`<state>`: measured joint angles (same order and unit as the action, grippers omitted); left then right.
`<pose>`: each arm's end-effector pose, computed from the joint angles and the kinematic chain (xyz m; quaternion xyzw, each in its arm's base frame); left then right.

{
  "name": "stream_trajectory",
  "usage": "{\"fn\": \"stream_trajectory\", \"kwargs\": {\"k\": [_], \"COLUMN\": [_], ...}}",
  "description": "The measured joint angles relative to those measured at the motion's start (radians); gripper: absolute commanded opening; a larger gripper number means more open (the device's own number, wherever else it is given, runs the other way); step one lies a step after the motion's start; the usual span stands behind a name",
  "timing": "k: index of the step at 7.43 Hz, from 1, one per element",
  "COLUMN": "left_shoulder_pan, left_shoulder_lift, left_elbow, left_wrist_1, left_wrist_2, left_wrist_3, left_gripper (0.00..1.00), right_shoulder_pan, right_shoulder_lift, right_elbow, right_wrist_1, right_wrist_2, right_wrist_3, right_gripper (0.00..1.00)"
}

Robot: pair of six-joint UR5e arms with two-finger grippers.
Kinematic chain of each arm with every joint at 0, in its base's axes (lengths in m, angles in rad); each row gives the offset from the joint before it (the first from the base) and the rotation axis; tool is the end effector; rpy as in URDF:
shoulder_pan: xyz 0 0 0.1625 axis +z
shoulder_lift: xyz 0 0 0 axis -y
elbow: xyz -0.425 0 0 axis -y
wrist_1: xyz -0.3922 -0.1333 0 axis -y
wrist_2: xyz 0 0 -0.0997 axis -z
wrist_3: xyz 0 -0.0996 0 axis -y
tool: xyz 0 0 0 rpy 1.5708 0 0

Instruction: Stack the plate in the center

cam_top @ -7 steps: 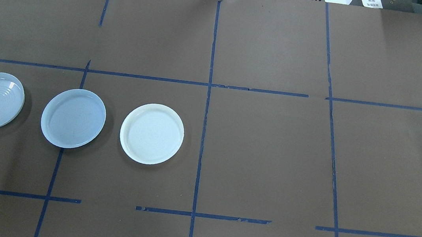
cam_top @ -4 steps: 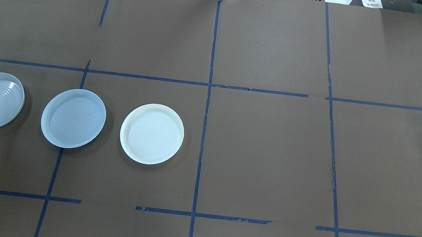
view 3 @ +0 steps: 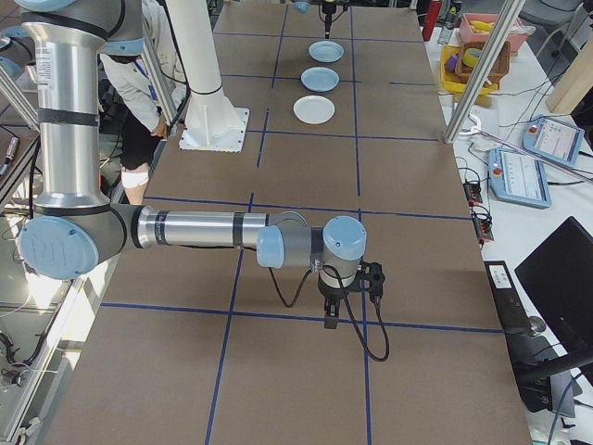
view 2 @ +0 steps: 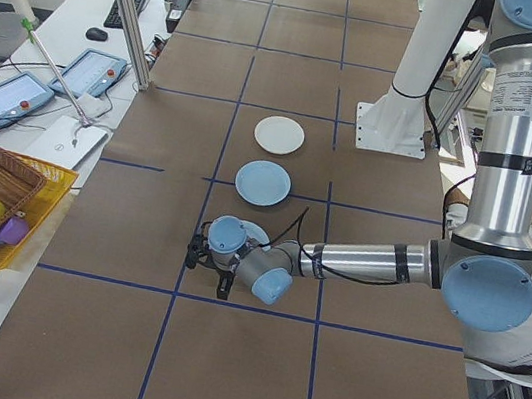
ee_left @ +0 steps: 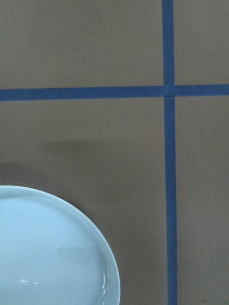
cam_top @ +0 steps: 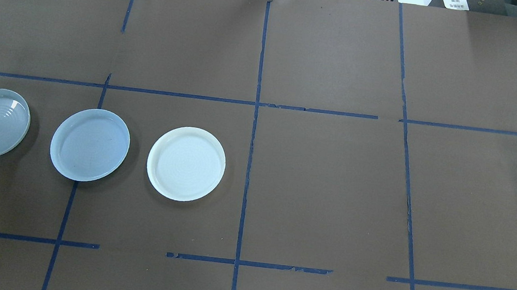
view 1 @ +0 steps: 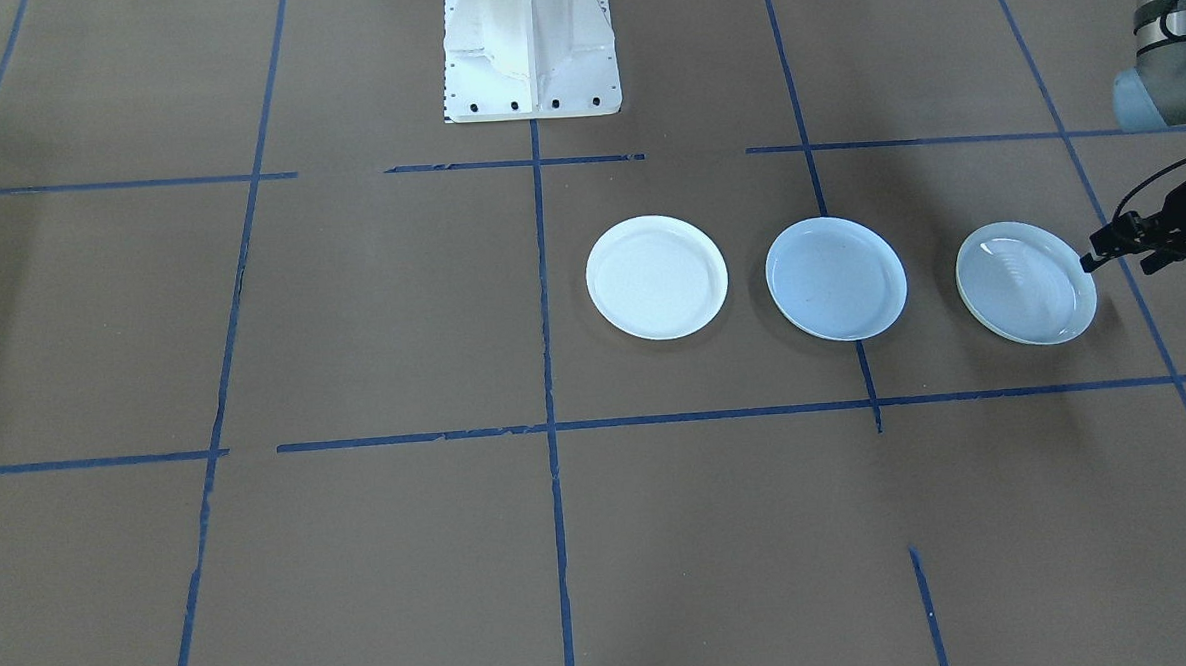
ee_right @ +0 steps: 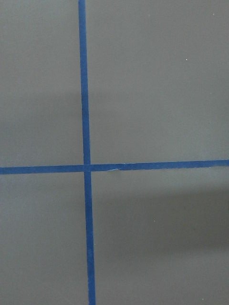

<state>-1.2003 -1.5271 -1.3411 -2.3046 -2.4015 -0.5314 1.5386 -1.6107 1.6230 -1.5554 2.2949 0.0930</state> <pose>0.1175 -0.4674 0.7089 0.0167 0.4446 0.0202 0.8954 0.0519 -0.4789 0.6542 -0.0092 -0.3543 0.0235 0.9348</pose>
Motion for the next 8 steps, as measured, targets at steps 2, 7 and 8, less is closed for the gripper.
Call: {"fn": "stream_trajectory", "kwargs": {"k": [2, 7, 8], "left_shoulder_pan": [0.031, 0.045, 0.045], "left_shoulder_lift": [-0.011, -0.022, -0.023], "left_elbow": [0.011, 0.031, 0.035], "left_wrist_1": [0.0, 0.002, 0.006], "left_wrist_2": [-0.03, -0.044, -0.051], "left_wrist_3": [-0.004, -0.005, -0.006], "left_gripper": [0.68, 0.0, 0.0], "right_shoulder_pan": [0.0, 0.0, 0.0], "right_shoulder_lift": [0.0, 0.0, 0.0], "right_elbow": [0.0, 0.0, 0.0], "right_wrist_1": [0.0, 0.0, 0.0], "right_wrist_2": [0.001, 0.001, 0.001], "right_wrist_3": [0.0, 0.0, 0.0], "right_gripper": [1.0, 1.0, 1.0]}}
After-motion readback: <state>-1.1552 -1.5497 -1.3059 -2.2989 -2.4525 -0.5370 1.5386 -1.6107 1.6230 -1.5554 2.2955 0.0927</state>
